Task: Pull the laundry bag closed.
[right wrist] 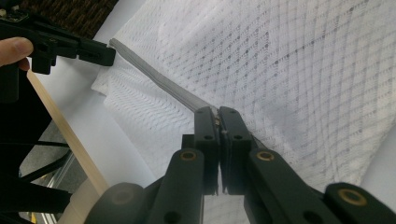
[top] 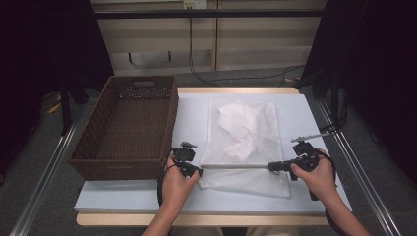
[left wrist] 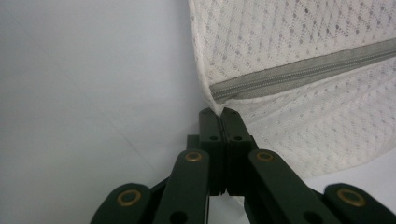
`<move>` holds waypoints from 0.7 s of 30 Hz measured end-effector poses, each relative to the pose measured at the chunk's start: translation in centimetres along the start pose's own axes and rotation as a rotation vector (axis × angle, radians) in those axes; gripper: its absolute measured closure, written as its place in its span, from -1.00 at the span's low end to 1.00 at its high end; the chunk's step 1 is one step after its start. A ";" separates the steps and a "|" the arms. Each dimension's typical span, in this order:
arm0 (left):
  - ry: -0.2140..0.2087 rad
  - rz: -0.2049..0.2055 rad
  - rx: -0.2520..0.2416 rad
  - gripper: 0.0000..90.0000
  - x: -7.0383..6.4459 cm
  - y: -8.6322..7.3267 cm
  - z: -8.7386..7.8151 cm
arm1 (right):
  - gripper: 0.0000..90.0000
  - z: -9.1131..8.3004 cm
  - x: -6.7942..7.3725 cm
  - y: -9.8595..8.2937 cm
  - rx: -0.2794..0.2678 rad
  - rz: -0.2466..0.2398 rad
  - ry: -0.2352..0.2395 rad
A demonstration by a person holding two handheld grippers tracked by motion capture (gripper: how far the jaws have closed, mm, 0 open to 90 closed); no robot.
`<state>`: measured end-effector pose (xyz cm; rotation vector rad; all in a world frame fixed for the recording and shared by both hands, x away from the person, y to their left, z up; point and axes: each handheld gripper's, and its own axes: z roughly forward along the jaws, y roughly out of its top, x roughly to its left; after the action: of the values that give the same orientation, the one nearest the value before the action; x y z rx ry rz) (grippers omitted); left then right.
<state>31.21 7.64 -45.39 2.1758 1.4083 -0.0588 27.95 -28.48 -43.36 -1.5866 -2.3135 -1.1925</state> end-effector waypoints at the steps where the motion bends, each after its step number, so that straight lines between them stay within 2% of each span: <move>1: 0.001 0.001 0.001 0.98 0.0 0.0 0.0 | 0.94 0.0 0.0 0.0 -0.001 0.001 0.000; 8: 0.010 0.008 0.005 0.98 0.0 0.0 0.0 | 0.94 -0.2 -0.1 -0.1 -0.003 -0.004 -0.006; 11: 0.002 0.005 0.009 0.98 0.1 0.0 0.1 | 0.94 -0.3 -0.2 -0.1 -0.003 0.000 -0.002; 13: 0.012 0.005 0.009 0.98 0.0 0.0 0.1 | 0.94 -0.4 -0.2 -0.1 -0.003 0.002 -0.004; 15: 0.000 -0.001 0.005 0.98 0.0 0.0 0.1 | 0.94 -0.4 -0.2 -0.1 -0.004 0.003 -0.010; 17: 0.011 0.008 0.006 0.98 0.0 0.0 0.1 | 0.94 -0.5 -0.3 -0.2 -0.005 0.004 -0.002; 21: 0.003 0.005 0.003 0.98 0.0 0.0 0.1 | 0.94 -0.6 -0.5 -0.2 -0.005 0.011 -0.009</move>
<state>31.21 7.63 -45.45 2.1829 1.4058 -0.0557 27.76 -29.25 -43.27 -1.6070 -2.3064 -1.1925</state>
